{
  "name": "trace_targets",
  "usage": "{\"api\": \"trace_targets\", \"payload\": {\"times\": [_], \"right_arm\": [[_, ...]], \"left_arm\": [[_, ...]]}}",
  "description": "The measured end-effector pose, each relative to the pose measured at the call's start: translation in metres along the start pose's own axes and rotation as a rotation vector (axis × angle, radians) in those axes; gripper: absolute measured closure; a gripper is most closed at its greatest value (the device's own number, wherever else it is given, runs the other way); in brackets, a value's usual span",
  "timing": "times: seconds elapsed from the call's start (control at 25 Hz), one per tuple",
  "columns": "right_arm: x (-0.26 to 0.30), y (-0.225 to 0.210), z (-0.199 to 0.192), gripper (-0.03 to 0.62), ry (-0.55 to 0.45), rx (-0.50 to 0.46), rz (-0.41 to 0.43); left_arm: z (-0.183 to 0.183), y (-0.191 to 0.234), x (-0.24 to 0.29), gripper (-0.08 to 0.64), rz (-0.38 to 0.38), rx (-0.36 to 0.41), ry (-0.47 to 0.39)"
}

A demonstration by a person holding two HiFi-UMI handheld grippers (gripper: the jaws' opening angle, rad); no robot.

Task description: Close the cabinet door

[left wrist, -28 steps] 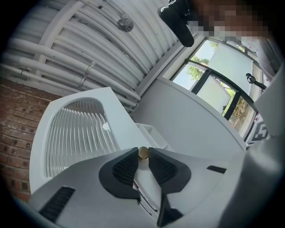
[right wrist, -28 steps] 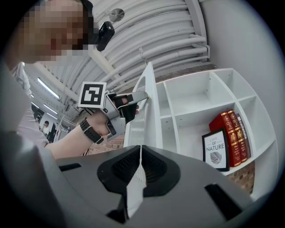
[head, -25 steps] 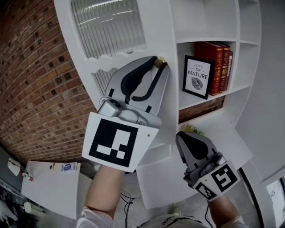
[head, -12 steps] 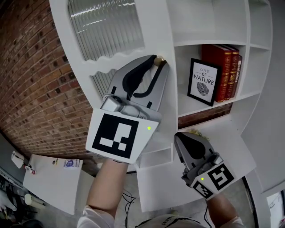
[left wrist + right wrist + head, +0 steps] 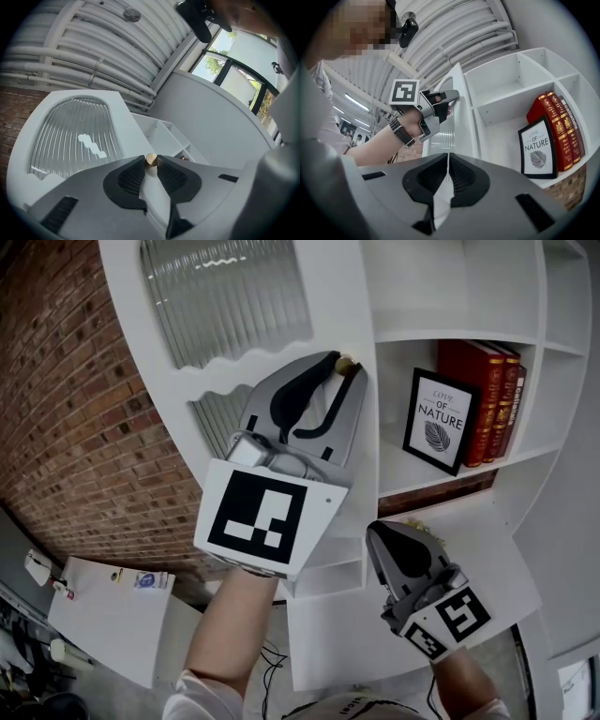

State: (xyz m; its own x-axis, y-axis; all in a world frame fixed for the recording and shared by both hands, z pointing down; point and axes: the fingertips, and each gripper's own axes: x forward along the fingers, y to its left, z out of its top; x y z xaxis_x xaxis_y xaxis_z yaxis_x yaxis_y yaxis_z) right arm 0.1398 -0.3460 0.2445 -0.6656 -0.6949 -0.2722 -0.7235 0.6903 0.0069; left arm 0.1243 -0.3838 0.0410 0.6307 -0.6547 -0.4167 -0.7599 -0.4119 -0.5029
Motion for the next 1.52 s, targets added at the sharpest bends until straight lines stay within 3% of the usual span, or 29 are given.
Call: {"api": "trace_targets", "payload": {"times": [1.52], "right_arm": [[0.008, -0.034, -0.018, 0.572, 0.01, 0.057, 0.013]], "left_arm": [[-0.045, 0.028, 0.045, 0.468, 0.125, 0.056, 0.081]]}}
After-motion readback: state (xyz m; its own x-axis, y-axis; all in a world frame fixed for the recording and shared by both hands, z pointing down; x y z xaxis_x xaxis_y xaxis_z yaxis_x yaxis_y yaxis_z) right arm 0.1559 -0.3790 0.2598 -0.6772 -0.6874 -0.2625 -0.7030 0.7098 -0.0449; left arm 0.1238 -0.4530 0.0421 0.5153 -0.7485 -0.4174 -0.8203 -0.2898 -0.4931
